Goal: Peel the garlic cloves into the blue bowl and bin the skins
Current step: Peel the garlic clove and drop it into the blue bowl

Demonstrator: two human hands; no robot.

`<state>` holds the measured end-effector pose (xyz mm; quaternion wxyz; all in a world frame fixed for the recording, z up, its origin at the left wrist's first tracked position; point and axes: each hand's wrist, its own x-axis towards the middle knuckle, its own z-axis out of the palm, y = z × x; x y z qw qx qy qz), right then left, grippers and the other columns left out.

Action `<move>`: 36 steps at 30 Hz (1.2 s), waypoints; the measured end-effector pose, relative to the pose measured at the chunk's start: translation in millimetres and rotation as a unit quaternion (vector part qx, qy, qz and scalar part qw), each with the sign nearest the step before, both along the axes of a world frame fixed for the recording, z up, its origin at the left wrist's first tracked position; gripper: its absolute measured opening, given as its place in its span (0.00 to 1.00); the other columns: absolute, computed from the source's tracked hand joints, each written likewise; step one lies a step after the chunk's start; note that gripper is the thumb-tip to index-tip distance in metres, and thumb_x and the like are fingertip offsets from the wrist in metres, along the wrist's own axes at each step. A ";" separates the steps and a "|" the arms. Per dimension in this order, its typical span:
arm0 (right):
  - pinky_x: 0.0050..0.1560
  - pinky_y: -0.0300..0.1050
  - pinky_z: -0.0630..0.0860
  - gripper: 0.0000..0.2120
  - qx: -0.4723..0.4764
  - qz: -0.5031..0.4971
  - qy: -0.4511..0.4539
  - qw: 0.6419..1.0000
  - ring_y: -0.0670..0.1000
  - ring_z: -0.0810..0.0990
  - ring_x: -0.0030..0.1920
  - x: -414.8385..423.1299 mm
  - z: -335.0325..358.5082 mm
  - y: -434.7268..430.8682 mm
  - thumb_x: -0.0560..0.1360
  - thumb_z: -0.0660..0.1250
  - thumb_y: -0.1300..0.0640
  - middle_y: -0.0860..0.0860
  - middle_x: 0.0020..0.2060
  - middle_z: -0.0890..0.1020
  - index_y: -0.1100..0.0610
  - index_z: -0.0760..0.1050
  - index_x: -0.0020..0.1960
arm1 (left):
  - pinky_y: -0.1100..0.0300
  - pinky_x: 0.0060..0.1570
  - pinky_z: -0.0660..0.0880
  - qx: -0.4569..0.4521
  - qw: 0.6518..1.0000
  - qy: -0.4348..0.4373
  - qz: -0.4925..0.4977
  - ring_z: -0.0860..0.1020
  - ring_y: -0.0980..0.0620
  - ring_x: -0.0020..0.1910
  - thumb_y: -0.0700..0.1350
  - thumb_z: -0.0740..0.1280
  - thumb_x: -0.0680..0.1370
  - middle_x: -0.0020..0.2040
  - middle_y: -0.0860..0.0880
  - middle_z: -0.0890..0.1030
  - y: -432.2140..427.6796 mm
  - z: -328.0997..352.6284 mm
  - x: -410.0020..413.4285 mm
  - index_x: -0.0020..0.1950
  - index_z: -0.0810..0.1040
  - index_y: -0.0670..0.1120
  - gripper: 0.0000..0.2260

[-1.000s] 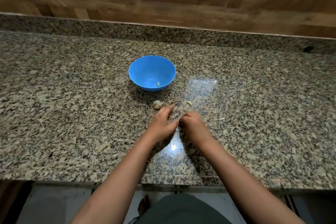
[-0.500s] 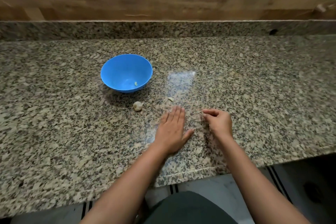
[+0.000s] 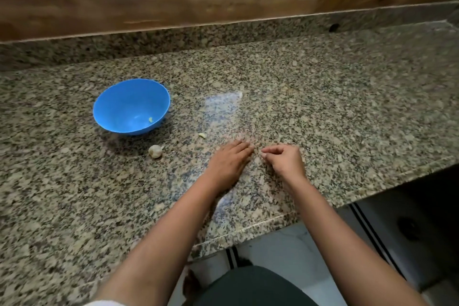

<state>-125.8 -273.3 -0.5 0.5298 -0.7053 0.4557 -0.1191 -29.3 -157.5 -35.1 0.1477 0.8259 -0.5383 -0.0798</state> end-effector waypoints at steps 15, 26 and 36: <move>0.50 0.46 0.80 0.07 0.097 0.125 -0.023 0.987 0.52 0.82 0.45 -1.5 9.1 21.7 0.73 0.67 0.69 0.55 0.44 0.83 0.58 0.79 0.42 | 0.58 0.55 0.72 -0.118 0.968 0.005 0.223 0.73 0.47 0.55 0.37 0.65 0.77 0.54 0.43 0.79 50.8 5.9 -49.0 0.55 0.80 0.38 0.09; 0.47 0.44 0.78 0.05 0.221 0.165 -0.027 0.961 0.52 0.79 0.40 -8.6 19.9 42.8 0.74 0.63 0.73 0.60 0.44 0.81 0.68 0.77 0.46 | 0.71 0.34 0.72 -0.211 0.852 0.213 0.429 0.74 0.54 0.38 0.34 0.68 0.74 0.40 0.49 0.75 59.5 28.4 -76.3 0.45 0.70 0.45 0.09; 0.34 0.34 0.79 0.05 0.301 0.326 -0.005 0.896 0.51 0.79 0.35 -14.6 24.7 183.3 0.73 0.63 0.74 0.58 0.34 0.79 0.71 0.77 0.44 | 0.60 0.42 0.73 -0.529 0.511 0.322 0.596 0.74 0.52 0.36 0.29 0.70 0.71 0.37 0.45 0.75 200.4 36.2 -133.7 0.39 0.67 0.46 0.15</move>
